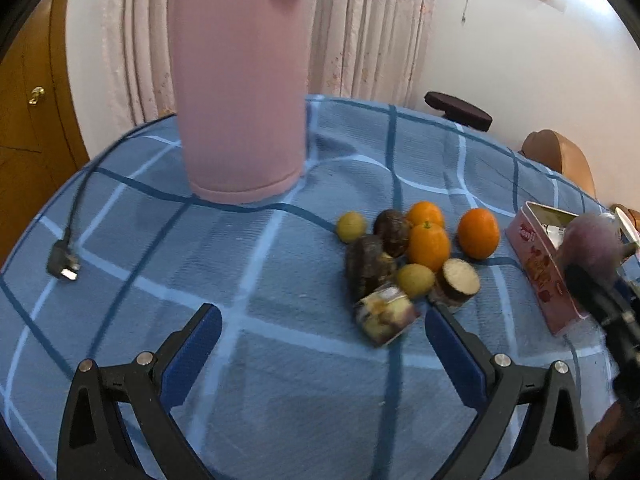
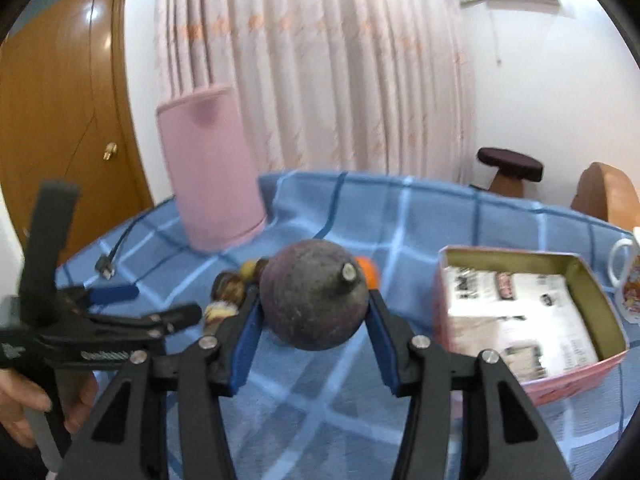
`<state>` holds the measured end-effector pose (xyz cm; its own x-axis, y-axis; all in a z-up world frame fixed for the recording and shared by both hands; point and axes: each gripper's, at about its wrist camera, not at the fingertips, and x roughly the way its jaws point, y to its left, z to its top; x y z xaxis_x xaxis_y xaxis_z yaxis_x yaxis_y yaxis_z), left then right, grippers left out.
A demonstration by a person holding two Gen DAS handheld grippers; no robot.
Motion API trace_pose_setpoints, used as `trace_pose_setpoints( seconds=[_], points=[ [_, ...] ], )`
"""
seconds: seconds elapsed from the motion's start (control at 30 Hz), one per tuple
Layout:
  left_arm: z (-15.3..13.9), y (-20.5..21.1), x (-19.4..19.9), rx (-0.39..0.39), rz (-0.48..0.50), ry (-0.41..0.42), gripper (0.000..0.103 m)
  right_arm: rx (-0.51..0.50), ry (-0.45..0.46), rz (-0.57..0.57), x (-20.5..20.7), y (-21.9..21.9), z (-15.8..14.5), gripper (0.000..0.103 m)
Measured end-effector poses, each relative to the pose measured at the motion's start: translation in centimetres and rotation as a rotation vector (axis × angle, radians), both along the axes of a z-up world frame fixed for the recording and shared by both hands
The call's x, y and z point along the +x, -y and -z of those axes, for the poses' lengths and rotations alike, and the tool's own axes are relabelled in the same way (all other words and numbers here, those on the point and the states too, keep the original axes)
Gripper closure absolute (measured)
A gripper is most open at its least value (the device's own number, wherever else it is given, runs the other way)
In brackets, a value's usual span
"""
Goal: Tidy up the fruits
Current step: 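Carry the beet into the pink tin with the right gripper while the left gripper grasps the cut taro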
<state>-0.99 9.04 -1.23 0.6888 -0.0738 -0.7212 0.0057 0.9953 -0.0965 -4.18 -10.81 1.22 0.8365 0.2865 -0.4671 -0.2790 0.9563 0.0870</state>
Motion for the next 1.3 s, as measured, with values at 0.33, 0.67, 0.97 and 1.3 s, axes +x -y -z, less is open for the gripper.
trace_pose_setpoints(
  seconds=[0.33,0.67,0.97,1.3],
  points=[
    [2.9,3.2,3.1,0.096,0.026,-0.088,0.032,0.046,0.036,0.114,0.0,4.3,-1.1,0.049],
    [1.8,2.3,1.7,0.02,0.065,-0.004,0.058,0.095,0.081,0.219,-0.7,9.1,-2.3,0.049],
    [-3.5,5.3,-1.9,-0.07,0.262,0.226,0.058,0.149,0.045,0.349,-0.7,16.6,-1.9,0.049],
    [-3.9,15.8,-0.1,-0.121,0.523,0.212,0.058,0.08,-0.063,0.39,0.9,19.1,0.3,0.049]
  ],
)
